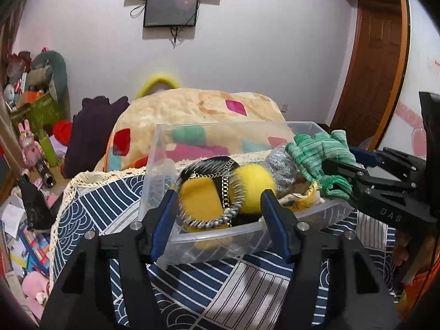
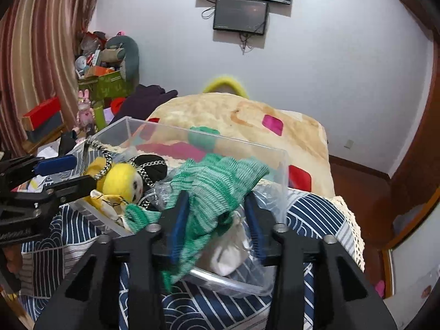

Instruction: Organize soft objects

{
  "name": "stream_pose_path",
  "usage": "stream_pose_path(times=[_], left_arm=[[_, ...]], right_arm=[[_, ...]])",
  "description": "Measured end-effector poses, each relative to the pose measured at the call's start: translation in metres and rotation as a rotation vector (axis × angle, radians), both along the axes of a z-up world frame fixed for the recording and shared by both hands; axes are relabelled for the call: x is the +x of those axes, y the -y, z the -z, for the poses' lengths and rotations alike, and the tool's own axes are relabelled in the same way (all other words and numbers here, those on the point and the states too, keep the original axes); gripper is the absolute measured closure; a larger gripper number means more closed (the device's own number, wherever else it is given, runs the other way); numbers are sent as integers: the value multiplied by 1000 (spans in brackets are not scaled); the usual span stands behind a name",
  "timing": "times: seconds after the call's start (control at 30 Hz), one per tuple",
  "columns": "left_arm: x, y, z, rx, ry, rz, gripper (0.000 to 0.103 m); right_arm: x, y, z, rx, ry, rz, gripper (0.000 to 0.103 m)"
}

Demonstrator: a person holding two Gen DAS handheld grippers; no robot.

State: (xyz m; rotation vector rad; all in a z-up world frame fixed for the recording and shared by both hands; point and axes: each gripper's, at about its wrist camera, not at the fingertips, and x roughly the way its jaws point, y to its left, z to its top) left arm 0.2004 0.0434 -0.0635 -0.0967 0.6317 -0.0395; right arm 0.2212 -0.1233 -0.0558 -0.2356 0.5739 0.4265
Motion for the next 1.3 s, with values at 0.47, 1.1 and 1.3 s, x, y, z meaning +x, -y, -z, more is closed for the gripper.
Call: stream_pose_path(times=[0.47, 1.1, 1.3], left_arm=[[-41, 4, -34, 19, 85, 1, 40], [-134, 20, -89, 12, 300, 10, 14], [-151, 26, -87, 11, 328, 4, 7]], right_arm=[[-33, 18, -31, 69, 92, -7, 43], [-115, 24, -78, 224, 283, -75, 19], [-123, 24, -71, 256, 270, -76, 18]])
